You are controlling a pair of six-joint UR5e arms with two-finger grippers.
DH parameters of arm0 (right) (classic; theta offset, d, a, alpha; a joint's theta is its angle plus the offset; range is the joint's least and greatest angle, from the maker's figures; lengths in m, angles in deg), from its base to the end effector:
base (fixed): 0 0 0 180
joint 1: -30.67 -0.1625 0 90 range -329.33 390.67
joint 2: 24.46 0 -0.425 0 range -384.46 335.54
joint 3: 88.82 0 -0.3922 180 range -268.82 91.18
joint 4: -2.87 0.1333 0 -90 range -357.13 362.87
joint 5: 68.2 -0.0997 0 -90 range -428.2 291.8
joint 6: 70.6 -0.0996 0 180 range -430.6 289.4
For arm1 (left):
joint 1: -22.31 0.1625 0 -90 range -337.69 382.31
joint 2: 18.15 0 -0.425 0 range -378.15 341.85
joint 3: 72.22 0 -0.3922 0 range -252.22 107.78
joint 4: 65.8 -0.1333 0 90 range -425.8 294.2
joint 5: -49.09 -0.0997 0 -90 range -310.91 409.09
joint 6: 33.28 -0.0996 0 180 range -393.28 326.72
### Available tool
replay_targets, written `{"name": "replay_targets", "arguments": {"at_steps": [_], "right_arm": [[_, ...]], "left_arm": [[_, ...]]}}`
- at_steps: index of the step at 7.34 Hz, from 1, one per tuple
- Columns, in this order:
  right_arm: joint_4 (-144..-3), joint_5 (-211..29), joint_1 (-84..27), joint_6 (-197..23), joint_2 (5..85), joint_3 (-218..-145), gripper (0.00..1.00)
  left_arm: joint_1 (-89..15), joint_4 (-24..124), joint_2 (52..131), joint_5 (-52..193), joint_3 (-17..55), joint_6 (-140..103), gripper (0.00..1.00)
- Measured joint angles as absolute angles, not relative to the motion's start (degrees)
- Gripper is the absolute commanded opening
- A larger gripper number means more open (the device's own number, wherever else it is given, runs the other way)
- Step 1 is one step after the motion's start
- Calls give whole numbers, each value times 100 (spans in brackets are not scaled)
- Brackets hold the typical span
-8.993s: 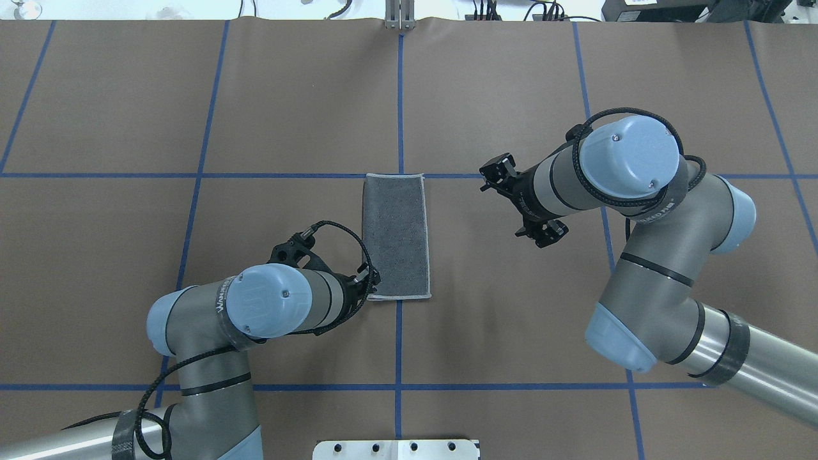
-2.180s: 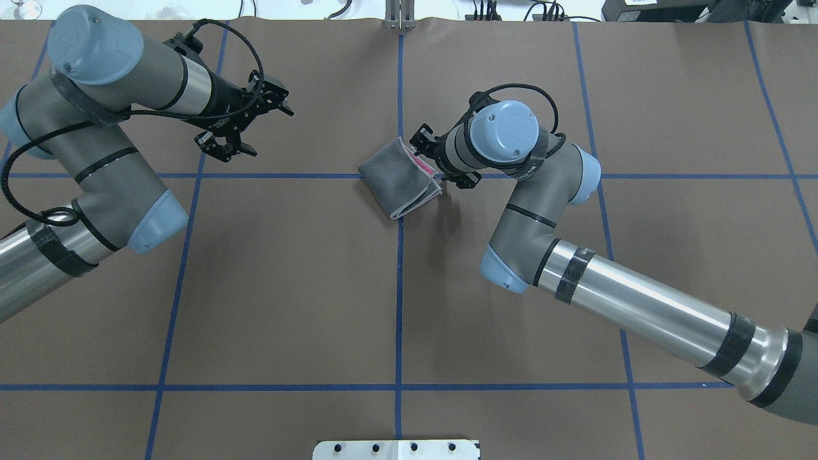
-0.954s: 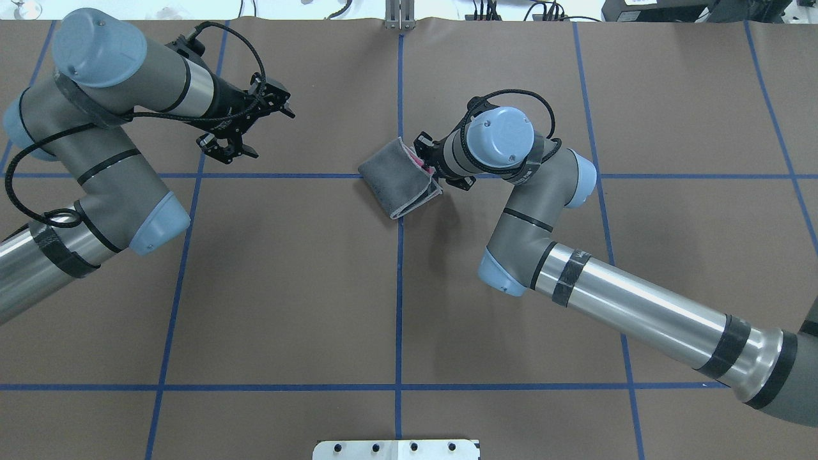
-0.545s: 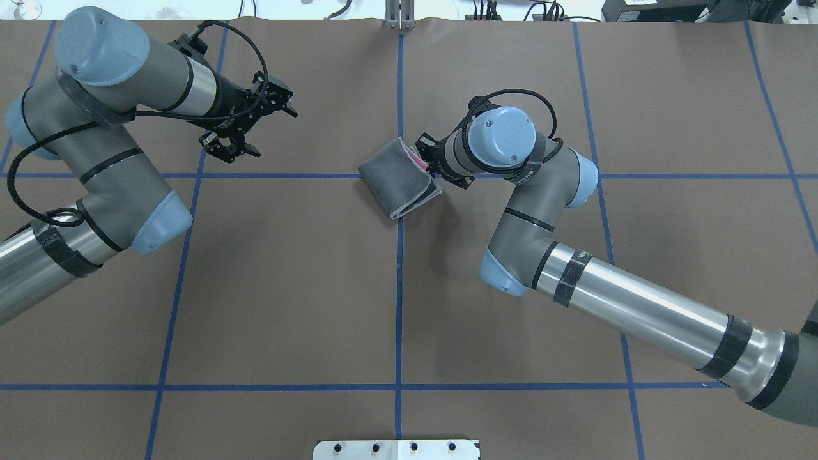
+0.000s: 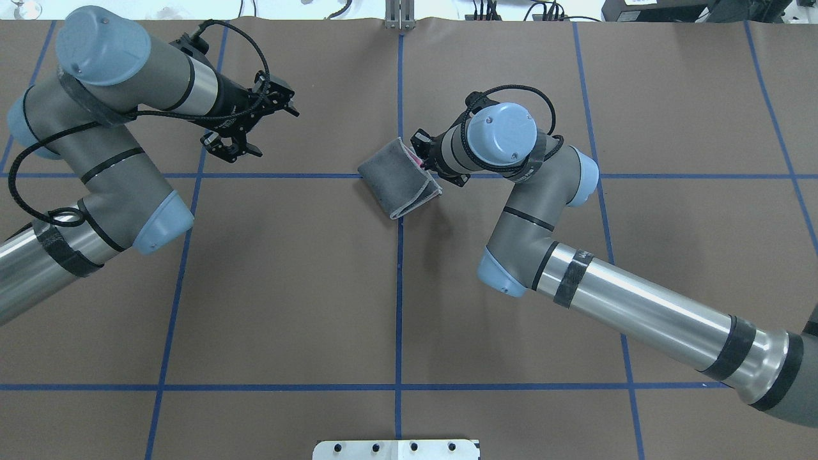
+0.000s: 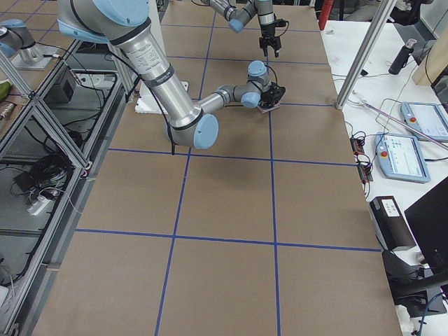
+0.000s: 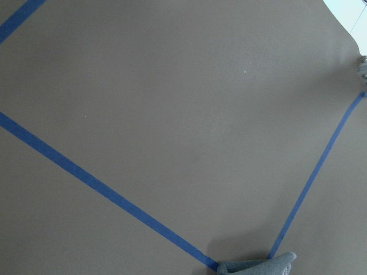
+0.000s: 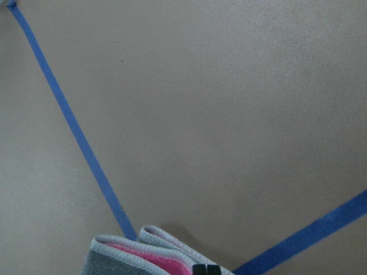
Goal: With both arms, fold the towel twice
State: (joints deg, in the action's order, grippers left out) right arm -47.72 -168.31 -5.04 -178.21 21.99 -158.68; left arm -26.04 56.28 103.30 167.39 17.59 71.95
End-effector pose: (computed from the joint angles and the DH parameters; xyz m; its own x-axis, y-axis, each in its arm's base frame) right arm -0.5702 -0.5525 0.2708 0.2180 0.5235 0.8236 -0.5391 0.7681 -0.3456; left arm 0.3877 -0.5654 0.2718 0.1889 -0.5604 -0.8064 0.4415 0.7820 -0.4400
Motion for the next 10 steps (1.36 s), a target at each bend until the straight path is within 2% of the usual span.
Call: {"name": "replay_targets", "arguments": {"at_steps": [3,8,10], "right_arm": [[-4778,-16839,-509,-17815,2461,-16208,0],[-4767,-16814,-479,-17843,2587,-16276,0],[-4767,-16814,-470,-17851,2576,-16275,0]], "left_arm": [[-2603,5628,10342,16734,1767,7224,100],[-2587,5615,10394,16728,1724,7232,100],[-2535,5617,10665,16699,1426,7286,99]]}}
